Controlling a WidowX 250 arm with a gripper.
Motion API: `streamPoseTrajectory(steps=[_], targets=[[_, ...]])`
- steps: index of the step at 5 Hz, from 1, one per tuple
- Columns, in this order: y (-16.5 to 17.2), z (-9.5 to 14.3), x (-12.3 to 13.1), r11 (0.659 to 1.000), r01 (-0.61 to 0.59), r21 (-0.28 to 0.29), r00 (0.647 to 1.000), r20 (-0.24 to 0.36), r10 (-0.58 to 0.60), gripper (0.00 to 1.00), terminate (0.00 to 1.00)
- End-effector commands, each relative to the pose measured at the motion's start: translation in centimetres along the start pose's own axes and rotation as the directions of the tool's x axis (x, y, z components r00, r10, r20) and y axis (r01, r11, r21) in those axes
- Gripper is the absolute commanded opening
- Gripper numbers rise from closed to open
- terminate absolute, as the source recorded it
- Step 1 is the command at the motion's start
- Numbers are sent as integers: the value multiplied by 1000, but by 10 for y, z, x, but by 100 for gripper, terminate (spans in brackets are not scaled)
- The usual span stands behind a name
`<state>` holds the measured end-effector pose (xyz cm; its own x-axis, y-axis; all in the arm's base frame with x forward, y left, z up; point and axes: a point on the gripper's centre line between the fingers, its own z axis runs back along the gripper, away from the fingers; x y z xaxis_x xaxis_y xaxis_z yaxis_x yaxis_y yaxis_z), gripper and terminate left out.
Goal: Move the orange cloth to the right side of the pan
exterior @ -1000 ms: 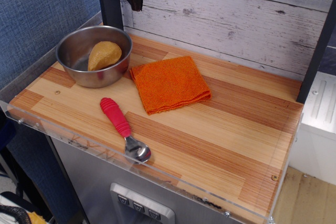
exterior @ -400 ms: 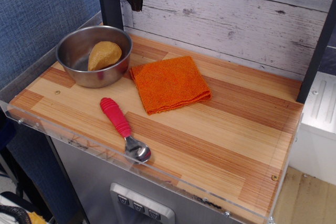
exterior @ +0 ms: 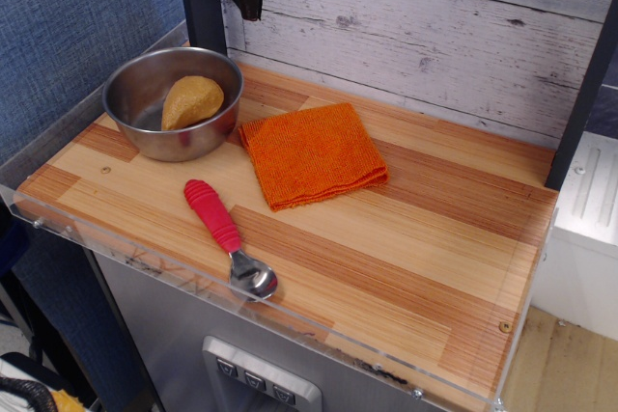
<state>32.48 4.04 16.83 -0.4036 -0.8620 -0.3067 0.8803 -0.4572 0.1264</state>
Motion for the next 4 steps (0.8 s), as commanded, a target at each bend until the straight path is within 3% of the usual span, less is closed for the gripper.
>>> streamPoseTrajectory(steps=[1,3,4], targets=[[-1,21,-6,999,-10,54,999,-33,12,100,0],[-1,21,-6,999,-10,54,999,-33,12,100,0],[-1,21,-6,999,-10,54,999,-33,12,100,100]])
